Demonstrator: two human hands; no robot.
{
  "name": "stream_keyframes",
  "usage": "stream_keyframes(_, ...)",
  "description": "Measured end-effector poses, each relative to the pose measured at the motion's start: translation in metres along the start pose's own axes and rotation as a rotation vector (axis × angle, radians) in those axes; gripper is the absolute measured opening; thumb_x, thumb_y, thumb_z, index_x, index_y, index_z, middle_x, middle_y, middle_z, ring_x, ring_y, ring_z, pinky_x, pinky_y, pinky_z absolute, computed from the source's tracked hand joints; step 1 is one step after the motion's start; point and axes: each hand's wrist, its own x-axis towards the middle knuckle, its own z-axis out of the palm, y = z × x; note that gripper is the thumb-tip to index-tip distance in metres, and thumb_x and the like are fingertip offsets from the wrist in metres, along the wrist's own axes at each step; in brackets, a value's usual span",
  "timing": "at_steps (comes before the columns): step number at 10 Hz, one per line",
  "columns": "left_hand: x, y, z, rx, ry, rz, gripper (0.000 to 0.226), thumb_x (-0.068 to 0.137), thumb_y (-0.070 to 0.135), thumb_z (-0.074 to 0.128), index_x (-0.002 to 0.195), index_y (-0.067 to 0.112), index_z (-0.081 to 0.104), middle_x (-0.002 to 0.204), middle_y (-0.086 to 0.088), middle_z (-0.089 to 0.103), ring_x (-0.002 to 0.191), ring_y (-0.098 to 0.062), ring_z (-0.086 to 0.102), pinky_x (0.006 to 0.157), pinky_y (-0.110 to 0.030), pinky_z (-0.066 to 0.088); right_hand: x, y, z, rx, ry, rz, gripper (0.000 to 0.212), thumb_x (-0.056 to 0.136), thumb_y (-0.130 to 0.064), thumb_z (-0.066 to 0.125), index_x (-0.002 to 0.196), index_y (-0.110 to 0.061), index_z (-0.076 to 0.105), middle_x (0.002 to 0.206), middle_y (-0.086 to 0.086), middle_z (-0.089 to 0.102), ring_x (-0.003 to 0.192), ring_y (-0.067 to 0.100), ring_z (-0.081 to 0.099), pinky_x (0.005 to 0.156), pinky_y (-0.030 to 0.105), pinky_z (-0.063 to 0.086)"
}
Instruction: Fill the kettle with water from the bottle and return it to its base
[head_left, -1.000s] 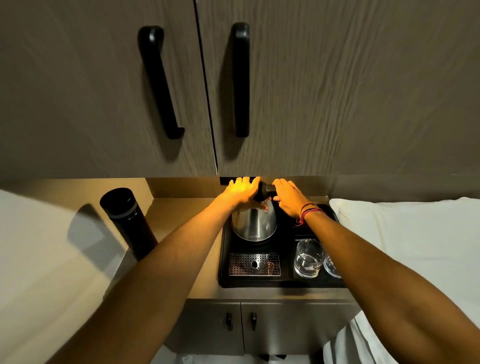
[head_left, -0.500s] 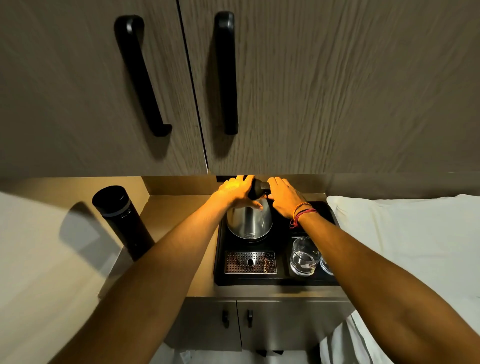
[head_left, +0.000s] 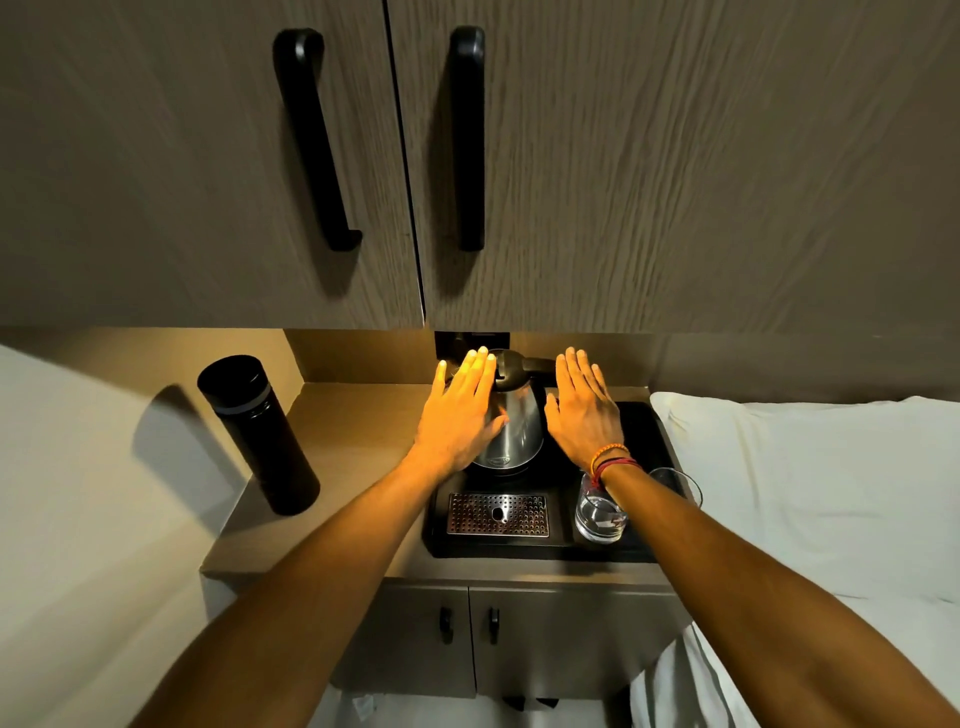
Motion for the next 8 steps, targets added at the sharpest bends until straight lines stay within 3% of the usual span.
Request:
stream_keyframes(4,0.001,0.004,-0.006,-0.053,-0.134,-0.017,0.103,0.086,0.038,0.067,0.161,0.008,0.003,0.169,-0.013,0.003,0.156,-0.027,0.002,0.126,-0.048,0.007,0.001,-0.021,-0.008,0.039,-0.125,-0.075,0.086,0.075,-0.014,0.046,0.15,0.002,0.01,0.161,0.022,0.012,0.151,0.032,0.004,0.124,0.044,0.005)
stream_keyframes(6,-0.001,0.005,-0.031,0.036,-0.254,-0.008,0.093,0.095,0.034,0.056,0.16,0.008,-0.004,0.169,-0.011,-0.007,0.156,-0.026,-0.006,0.125,-0.049,0.001,-0.01,-0.043,-0.027,0.018,-0.261,-0.085,0.092,0.076,-0.015,0.051,0.151,0.001,0.0,0.162,0.021,-0.002,0.151,0.032,-0.003,0.124,0.044,0.005)
stream_keyframes(7,-0.011,0.01,-0.043,0.012,-0.206,0.003,0.092,0.093,0.03,0.056,0.16,0.007,-0.002,0.169,-0.012,-0.004,0.156,-0.025,-0.005,0.126,-0.046,0.001,-0.023,-0.042,-0.042,-0.008,-0.205,-0.092,0.088,0.079,-0.013,0.049,0.151,0.0,0.0,0.162,0.02,-0.001,0.151,0.031,-0.002,0.124,0.044,0.007)
stream_keyframes(8,-0.035,0.023,-0.065,0.025,-0.038,0.062,0.084,0.093,0.028,0.051,0.16,0.007,0.006,0.169,-0.012,0.005,0.156,-0.024,0.001,0.127,-0.045,0.006,-0.05,-0.044,-0.07,-0.091,-0.079,-0.143,0.085,0.081,-0.014,0.047,0.151,-0.001,0.001,0.162,0.02,0.002,0.151,0.031,0.002,0.124,0.044,0.01)
